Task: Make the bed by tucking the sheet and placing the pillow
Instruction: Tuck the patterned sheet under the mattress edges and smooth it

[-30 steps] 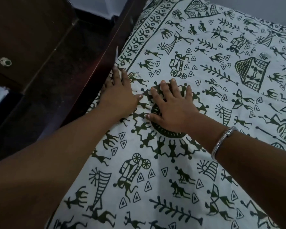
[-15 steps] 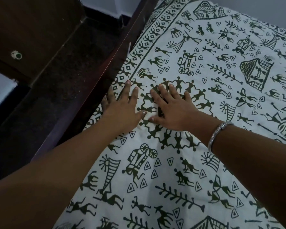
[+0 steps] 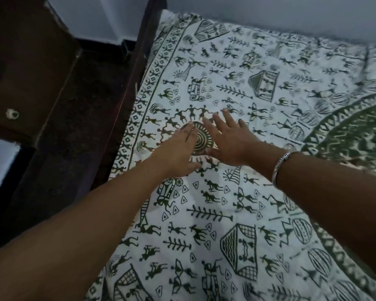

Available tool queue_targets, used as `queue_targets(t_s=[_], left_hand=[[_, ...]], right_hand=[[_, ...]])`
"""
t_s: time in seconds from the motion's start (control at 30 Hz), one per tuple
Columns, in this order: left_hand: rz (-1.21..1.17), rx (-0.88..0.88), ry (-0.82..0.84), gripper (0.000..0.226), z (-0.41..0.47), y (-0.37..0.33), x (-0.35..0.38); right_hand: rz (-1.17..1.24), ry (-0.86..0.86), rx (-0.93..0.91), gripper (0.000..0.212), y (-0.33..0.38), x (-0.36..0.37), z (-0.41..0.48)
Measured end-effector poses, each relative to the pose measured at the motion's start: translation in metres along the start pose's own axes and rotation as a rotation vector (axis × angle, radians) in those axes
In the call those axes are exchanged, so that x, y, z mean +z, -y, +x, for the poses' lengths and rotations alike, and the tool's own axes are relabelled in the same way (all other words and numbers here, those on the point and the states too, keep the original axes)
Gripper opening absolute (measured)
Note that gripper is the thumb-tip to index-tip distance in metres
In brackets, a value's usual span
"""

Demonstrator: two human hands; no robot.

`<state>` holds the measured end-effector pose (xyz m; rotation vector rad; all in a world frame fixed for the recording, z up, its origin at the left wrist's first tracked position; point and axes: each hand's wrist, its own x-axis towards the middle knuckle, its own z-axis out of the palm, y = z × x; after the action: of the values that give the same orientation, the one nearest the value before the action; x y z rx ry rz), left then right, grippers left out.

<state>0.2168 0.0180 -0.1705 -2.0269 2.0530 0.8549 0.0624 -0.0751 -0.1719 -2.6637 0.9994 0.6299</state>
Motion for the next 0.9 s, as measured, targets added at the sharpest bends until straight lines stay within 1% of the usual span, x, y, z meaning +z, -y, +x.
queue_targets(t_s=[0.13,0.23,0.37,0.5,0.6,0.7,0.8,0.9], left_hand=[[0.050,0.082,-0.084,0.094,-0.017,-0.052,-0.027],[0.116,0.111,-0.029,0.094,-0.034,-0.090,-0.037],[0.210,0.184,0.050,0.095,-0.052,-0.140,-0.045],[0.238,0.219,0.047,0.096,-0.066,-0.190,-0.067],[0.250,0.216,0.004,0.095,-0.081,-0.225,-0.089],[0.292,0.255,-0.042,0.092,-0.096,-0.259,-0.106],[0.394,0.304,-0.051,0.093,-0.110,-0.282,-0.113],[0.522,0.344,-0.017,0.094,-0.124,-0.296,-0.109]], right_hand=[[0.038,0.000,0.099,0.082,-0.015,-0.021,-0.064],[0.084,0.022,0.167,0.082,-0.017,-0.025,-0.109],[0.157,0.023,0.194,0.082,-0.018,-0.032,-0.157],[0.188,-0.057,0.252,0.083,-0.034,-0.047,-0.203],[0.182,-0.094,0.303,0.086,-0.049,-0.065,-0.239],[0.172,-0.130,0.351,0.087,-0.059,-0.081,-0.273],[0.189,-0.149,0.414,0.087,-0.059,-0.087,-0.306],[0.244,-0.141,0.470,0.087,-0.049,-0.084,-0.338]])
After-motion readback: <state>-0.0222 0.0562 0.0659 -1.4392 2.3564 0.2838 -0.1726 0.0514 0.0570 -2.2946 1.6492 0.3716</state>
